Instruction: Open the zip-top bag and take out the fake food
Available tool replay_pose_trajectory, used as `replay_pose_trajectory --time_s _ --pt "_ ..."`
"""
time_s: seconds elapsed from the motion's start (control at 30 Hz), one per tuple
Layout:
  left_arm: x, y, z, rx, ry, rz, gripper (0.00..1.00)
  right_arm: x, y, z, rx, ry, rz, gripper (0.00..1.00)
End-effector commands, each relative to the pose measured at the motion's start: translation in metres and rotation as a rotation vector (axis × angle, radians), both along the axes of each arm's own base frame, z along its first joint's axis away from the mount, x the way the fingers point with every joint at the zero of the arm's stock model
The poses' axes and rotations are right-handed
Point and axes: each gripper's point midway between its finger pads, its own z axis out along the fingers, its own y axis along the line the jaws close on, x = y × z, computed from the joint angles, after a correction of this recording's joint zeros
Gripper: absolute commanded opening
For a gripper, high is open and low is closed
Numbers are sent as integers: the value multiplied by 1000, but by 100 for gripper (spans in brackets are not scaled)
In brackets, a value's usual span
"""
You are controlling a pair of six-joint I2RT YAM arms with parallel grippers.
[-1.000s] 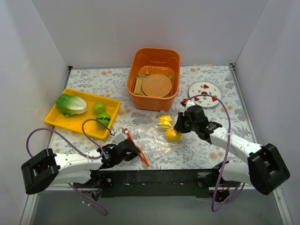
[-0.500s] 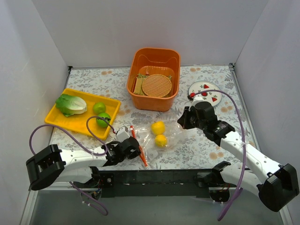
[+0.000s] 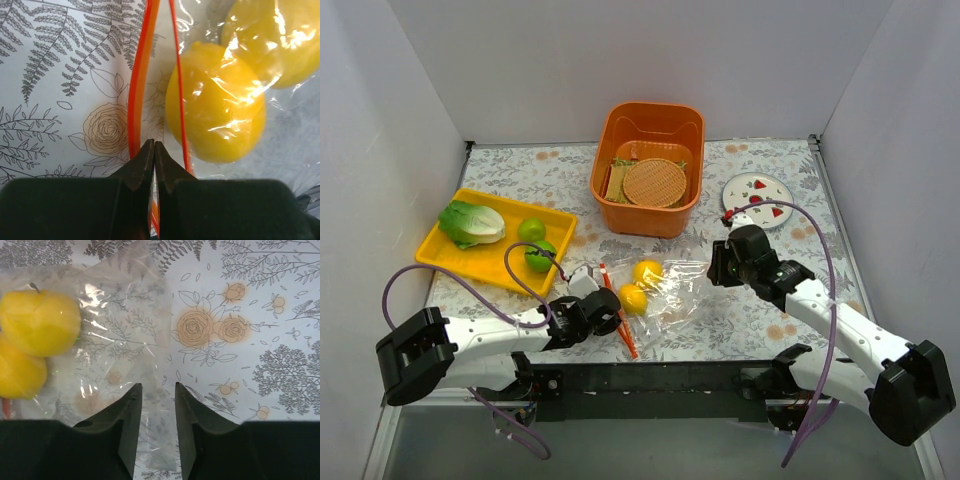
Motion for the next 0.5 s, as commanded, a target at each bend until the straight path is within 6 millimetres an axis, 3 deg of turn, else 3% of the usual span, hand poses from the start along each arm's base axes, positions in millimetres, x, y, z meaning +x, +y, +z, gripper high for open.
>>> replay_pose_trajectory --time_s 0.0,0.17,0.27,0.47 --pt "14 0 18 -14 -32 88 0 5 -5 27 -27 -79 -10 45" --pt "16 -5 25 -39 -60 71 8 -2 12 56 -38 -128 16 54" --pt "19 -8 28 -58 -69 75 11 -12 41 70 3 -148 83 54" --pt "20 -8 29 -84 -71 94 16 -30 107 57 96 -88 227 51"
